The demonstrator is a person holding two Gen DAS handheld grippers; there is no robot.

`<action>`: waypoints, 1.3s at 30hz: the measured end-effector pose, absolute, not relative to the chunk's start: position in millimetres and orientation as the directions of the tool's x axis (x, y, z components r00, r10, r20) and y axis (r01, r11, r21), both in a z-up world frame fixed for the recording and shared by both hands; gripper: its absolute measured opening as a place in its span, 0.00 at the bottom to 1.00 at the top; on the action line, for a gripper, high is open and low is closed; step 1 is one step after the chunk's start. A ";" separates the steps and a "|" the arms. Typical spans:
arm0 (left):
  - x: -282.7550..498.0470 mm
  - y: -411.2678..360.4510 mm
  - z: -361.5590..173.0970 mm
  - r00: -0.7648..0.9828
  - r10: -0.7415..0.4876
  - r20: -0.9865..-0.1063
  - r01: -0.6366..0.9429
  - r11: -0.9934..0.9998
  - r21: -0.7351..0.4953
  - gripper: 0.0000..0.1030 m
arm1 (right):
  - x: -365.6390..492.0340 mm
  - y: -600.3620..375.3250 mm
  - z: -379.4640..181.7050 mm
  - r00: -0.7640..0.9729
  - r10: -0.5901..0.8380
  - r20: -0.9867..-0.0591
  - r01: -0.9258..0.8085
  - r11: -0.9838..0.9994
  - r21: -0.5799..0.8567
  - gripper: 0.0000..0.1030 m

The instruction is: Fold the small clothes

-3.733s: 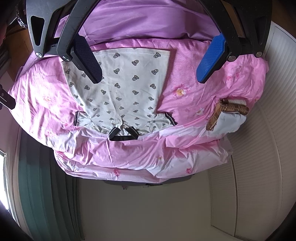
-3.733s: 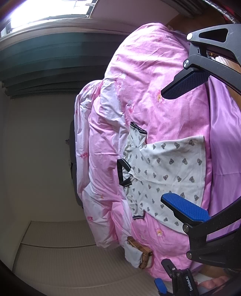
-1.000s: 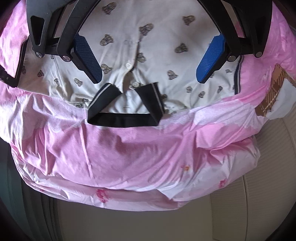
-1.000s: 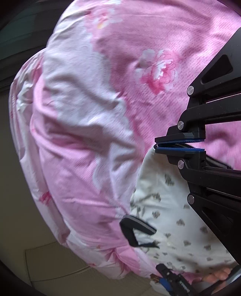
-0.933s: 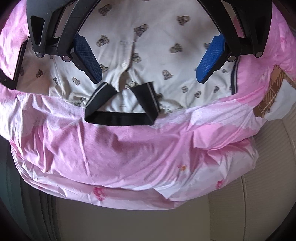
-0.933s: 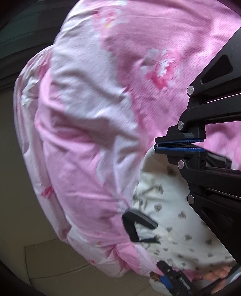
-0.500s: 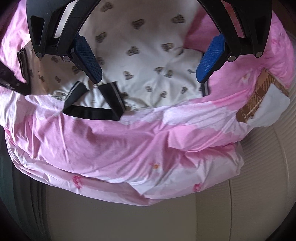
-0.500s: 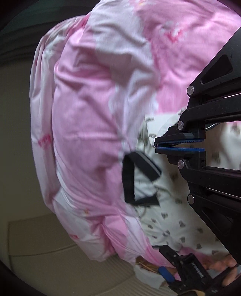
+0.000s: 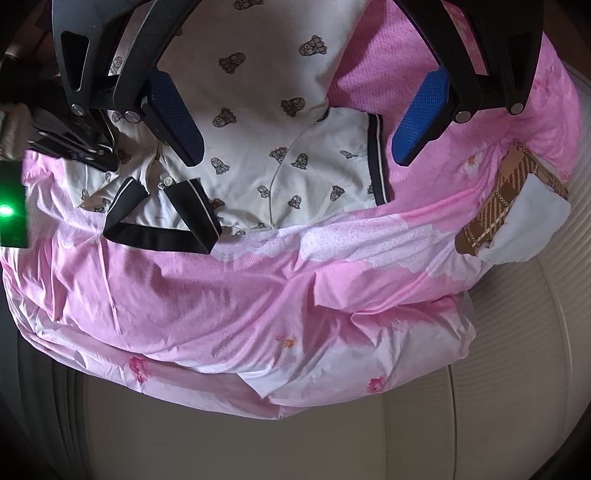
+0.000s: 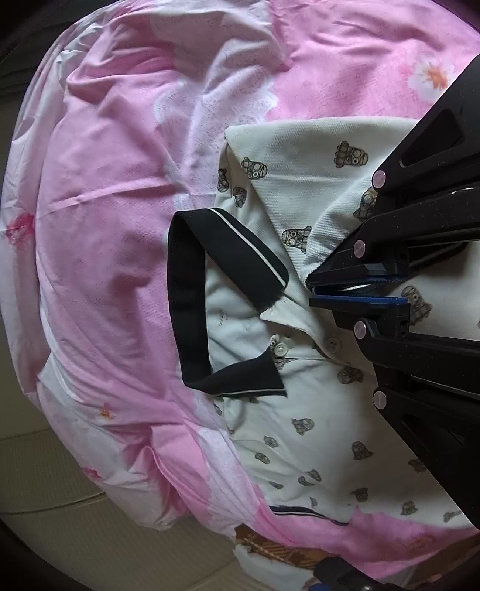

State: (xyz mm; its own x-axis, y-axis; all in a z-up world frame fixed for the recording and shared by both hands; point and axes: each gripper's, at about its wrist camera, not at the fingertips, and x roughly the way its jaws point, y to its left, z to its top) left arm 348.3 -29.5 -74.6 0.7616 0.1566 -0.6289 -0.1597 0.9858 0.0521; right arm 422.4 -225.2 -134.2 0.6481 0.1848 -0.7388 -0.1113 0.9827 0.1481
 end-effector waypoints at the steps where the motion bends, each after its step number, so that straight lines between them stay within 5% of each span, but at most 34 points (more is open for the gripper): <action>1: 348.8 -31.7 -75.2 0.761 0.154 -0.631 -0.156 0.986 0.052 1.00 | 417.7 -226.6 -130.8 0.659 0.179 -0.731 -0.122 0.984 0.131 0.10; 5: 349.9 -45.7 -75.2 0.764 0.134 -0.632 -0.133 0.990 0.049 1.00 | 384.4 -246.8 -105.7 0.736 0.108 -0.669 -0.111 0.993 0.038 0.35; 14: 347.4 -83.1 -80.1 0.761 0.098 -0.641 -0.062 0.995 0.078 1.00 | 330.8 -295.0 -113.4 0.720 0.079 -0.690 -0.075 0.997 0.036 0.36; 19: 344.9 -87.7 -78.8 0.766 0.107 -0.634 -0.056 0.993 0.100 1.00 | 328.7 -299.4 -126.6 0.690 0.142 -0.710 -0.102 0.990 0.098 0.23; 28: 344.6 -80.5 -80.4 0.760 0.114 -0.640 -0.069 0.993 0.095 1.00 | 340.2 -267.3 -129.8 0.684 0.144 -0.715 -0.169 0.985 0.036 0.21; 30: 343.4 -77.2 -80.1 0.760 0.115 -0.639 -0.074 0.993 0.091 1.00 | 343.2 -268.1 -136.9 0.652 0.168 -0.740 -0.172 0.983 0.072 0.05; 39: 342.5 -73.8 -82.3 0.755 0.114 -0.645 -0.077 0.993 0.086 1.00 | 331.8 -251.8 -164.3 0.545 0.263 -0.796 -0.248 0.958 0.147 0.04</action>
State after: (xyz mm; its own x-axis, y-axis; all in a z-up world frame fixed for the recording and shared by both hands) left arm 342.5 -73.8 -82.3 0.7552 0.1143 -0.6454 -0.0767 0.9933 0.0862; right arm 331.8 -251.8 -164.3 0.5455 0.2631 -0.7958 -0.2476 0.9577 0.1470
